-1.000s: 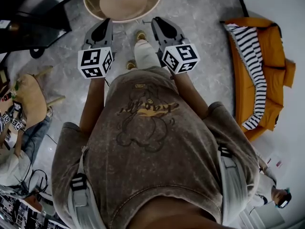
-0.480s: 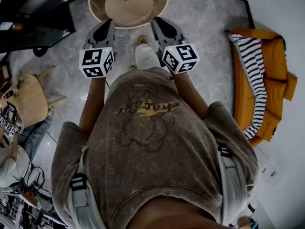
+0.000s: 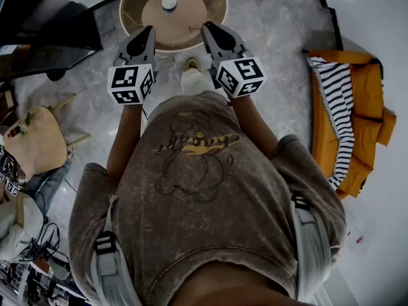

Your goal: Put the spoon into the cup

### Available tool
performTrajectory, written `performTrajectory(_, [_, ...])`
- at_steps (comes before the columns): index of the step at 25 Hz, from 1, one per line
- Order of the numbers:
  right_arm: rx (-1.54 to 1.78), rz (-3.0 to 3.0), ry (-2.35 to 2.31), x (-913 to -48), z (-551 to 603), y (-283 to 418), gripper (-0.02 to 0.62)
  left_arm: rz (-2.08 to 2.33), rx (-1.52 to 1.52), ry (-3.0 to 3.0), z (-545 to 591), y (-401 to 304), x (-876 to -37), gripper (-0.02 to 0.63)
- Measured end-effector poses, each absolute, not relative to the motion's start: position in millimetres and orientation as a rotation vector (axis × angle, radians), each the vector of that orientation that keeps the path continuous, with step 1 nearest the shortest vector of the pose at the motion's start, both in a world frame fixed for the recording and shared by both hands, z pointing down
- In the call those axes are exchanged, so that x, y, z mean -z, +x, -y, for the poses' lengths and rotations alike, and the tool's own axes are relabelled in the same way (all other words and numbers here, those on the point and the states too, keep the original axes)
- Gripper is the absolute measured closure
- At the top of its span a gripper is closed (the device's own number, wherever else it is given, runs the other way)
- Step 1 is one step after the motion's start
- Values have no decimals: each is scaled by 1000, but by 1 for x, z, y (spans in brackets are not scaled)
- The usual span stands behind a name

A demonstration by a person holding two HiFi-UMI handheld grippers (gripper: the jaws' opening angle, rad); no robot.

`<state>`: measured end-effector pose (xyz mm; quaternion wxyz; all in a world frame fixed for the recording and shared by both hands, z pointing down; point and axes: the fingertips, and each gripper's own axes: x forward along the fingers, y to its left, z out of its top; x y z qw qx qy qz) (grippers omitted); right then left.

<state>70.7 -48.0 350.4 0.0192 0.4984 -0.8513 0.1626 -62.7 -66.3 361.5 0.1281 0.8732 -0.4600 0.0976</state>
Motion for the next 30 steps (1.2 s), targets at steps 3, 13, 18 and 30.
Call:
performTrajectory(3, [-506, 2655, 1521, -349, 65, 73, 543, 1353, -285, 2527, 82, -59, -361, 588])
performTrajectory(13, [-508, 2694, 1405, -348, 112, 84, 543, 1410, -290, 2488, 121, -43, -355, 588])
performTrajectory(18, [-499, 2719, 1348, -348, 135, 87, 543, 1454, -287, 2463, 139, -39, -356, 588])
performTrajectory(30, [-503, 2754, 1286, -348, 167, 91, 543, 1523, -268, 2403, 167, -38, -361, 588])
